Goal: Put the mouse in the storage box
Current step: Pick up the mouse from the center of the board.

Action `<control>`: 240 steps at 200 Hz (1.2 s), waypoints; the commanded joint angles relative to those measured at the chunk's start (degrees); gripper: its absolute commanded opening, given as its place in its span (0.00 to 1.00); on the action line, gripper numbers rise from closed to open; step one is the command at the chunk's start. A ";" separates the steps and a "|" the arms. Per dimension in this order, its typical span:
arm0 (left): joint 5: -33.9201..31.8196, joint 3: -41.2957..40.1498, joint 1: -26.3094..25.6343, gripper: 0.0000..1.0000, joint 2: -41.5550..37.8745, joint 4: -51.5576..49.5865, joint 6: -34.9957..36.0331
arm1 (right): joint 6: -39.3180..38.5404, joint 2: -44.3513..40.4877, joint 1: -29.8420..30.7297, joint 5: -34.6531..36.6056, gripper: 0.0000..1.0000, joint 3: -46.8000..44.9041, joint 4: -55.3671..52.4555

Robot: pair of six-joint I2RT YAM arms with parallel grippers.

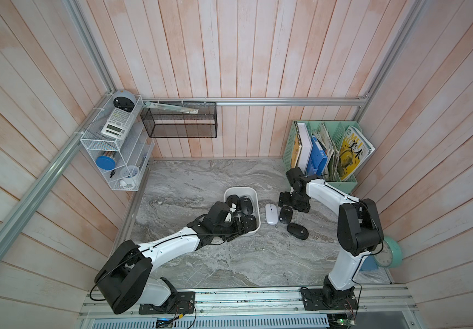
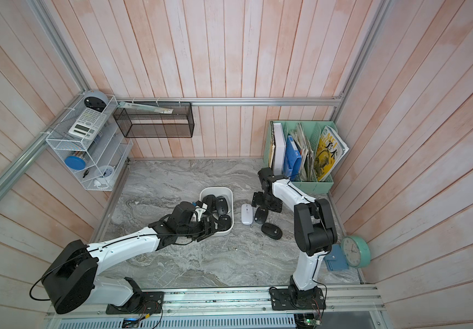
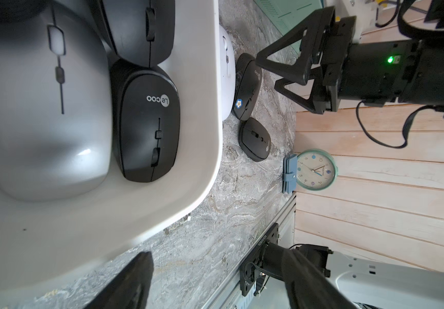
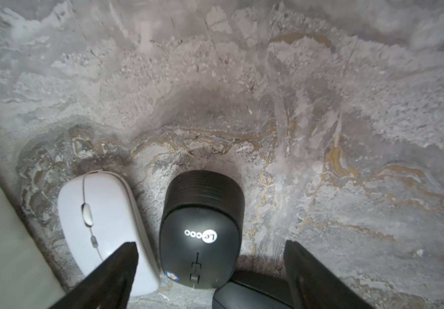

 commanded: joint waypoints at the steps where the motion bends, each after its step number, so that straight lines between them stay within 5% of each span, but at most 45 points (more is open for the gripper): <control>1: -1.34 0.15 -0.23 0.81 -1.84 -1.88 1.60 | 1.30 -0.23 0.00 -2.73 0.92 -2.48 -0.38; 105: -1.70 -0.29 -0.23 0.81 -2.38 -2.31 1.34 | 1.84 4.62 0.98 -3.57 0.88 -4.72 2.32; 183: -3.20 -0.12 -0.14 0.81 -3.76 -4.62 1.49 | 2.08 2.92 1.60 -0.71 0.64 -7.42 4.82; 240: -4.16 0.27 1.93 0.81 -6.31 -7.38 2.04 | 0.36 -1.47 2.71 1.88 0.62 -7.23 4.22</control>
